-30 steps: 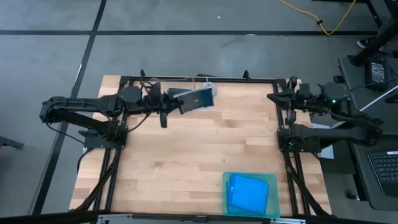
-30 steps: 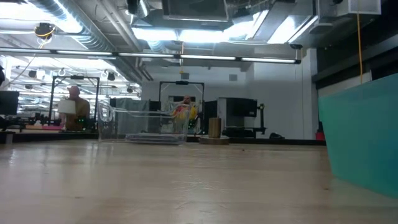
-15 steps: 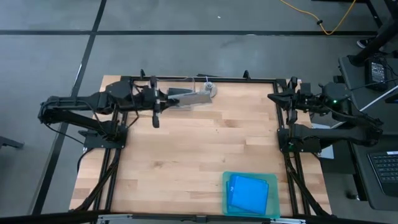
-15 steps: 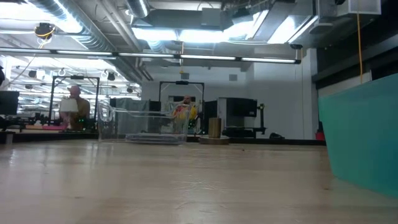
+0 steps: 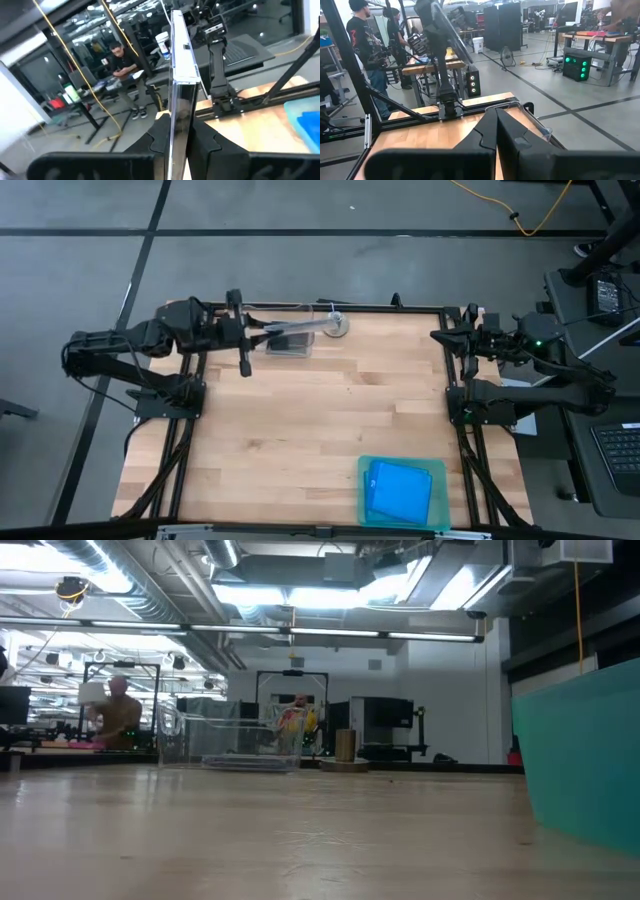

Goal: Pick & place jewel cases by type
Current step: Put the black cd case into the transparent bin

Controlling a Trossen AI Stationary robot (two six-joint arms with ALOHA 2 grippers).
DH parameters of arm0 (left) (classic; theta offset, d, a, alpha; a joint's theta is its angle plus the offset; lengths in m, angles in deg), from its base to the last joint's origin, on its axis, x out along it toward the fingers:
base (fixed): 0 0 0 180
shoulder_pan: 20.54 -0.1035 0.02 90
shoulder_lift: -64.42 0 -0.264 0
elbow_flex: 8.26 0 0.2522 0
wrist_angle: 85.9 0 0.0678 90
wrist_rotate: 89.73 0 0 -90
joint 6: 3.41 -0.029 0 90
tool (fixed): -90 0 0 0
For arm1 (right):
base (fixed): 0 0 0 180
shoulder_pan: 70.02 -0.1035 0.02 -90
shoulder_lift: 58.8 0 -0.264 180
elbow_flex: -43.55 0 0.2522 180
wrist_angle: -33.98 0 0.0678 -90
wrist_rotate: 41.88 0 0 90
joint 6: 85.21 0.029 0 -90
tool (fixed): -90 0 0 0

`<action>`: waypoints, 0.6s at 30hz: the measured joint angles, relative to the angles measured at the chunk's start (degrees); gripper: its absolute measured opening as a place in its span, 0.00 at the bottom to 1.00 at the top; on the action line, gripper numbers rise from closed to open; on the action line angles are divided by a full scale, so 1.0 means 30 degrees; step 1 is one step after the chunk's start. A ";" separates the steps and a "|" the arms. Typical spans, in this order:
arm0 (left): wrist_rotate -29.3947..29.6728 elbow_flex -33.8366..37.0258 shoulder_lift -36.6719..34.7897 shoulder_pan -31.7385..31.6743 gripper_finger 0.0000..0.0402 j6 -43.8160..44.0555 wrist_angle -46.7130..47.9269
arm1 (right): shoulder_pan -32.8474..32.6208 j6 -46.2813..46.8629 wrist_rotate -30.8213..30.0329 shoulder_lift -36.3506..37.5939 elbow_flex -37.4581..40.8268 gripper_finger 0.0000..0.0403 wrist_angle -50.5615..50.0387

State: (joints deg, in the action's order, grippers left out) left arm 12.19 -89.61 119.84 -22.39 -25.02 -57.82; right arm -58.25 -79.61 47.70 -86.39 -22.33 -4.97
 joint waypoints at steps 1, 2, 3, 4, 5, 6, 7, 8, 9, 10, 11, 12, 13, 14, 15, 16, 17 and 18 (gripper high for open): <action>0.0211 -0.0099 0.0000 0.0164 0.08 -0.0457 0.0025 | 0.0000 -0.0006 0.0006 0.0000 0.0000 0.01 0.0000; 0.0469 -0.0209 0.0006 0.0337 0.08 -0.0882 0.0053 | 0.0000 -0.0006 -0.0001 0.0000 0.0000 0.01 0.0000; 0.0804 -0.0329 0.0043 0.0544 0.07 -0.1271 0.0070 | 0.0000 0.0001 0.0000 0.0000 0.0000 0.01 0.0000; 0.1263 -0.0441 0.0094 0.0760 0.07 -0.1653 0.0042 | 0.0000 0.0053 0.0001 -0.0005 0.0000 0.01 0.0000; 0.1760 -0.0529 0.0140 0.1001 0.07 -0.2088 0.0059 | 0.0002 0.0111 -0.0001 -0.0007 0.0000 0.01 0.0000; 0.2297 -0.0623 0.0224 0.1263 0.07 -0.2572 0.0110 | 0.0000 0.0169 -0.0001 -0.0007 0.0000 0.01 0.0000; 0.2852 -0.0744 0.0348 0.1550 0.08 -0.3106 0.0113 | 0.0000 0.0292 -0.0001 -0.0007 0.0000 0.01 0.0000; 0.3390 -0.0866 0.0468 0.1863 0.08 -0.3719 0.0107 | 0.0004 0.0454 -0.0001 -0.0007 0.0000 0.01 0.0000; 0.3944 -0.0980 0.0636 0.2200 0.08 -0.4380 0.0132 | 0.0000 0.0527 -0.0003 -0.0007 0.0000 0.01 0.0000; 0.4525 -0.1136 0.0820 0.2547 0.08 -0.5116 0.0117 | 0.0003 0.0560 -0.0003 -0.0007 0.0000 0.01 0.0000; 0.5154 -0.1299 0.1023 0.2888 0.08 -0.5895 0.0116 | 0.0002 0.0563 -0.0008 -0.0007 0.0000 0.01 0.0000; 0.5846 -0.1464 0.1260 0.3242 0.08 -0.6646 0.0124 | 0.0006 0.0563 -0.0008 -0.0015 0.0000 0.01 0.0000; 0.6538 -0.1685 0.1513 0.3580 0.08 -0.7438 0.0139 | 0.0001 0.0563 -0.0008 -0.0015 0.0000 0.01 0.0007; 0.7274 -0.1923 0.1797 0.3912 0.08 -0.8241 0.0139 | 0.0007 0.0566 -0.0008 -0.0015 0.0000 0.01 0.0000; 0.7953 -0.2211 0.2106 0.4226 0.08 -0.8993 0.0125 | 0.0004 0.0566 -0.0012 -0.0015 0.0000 0.01 0.0003; 0.8633 -0.2480 0.2417 0.4517 0.08 -0.9796 0.0097 | 0.0000 0.0563 -0.0008 -0.0015 0.0000 0.01 0.0007; 0.9321 -0.2769 0.2757 0.4805 0.08 -1.0647 0.0108 | 0.0006 0.0563 -0.0015 -0.0015 0.0000 0.01 0.0006; 0.9943 -0.3094 0.3109 0.5068 0.08 -1.1503 0.0096 | 0.0007 0.0563 -0.0015 -0.0015 0.0000 0.01 0.0002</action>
State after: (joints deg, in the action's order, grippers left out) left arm 42.02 -98.89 129.17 -7.19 -59.53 -57.53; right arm -58.23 -77.93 47.65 -86.43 -22.33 -4.96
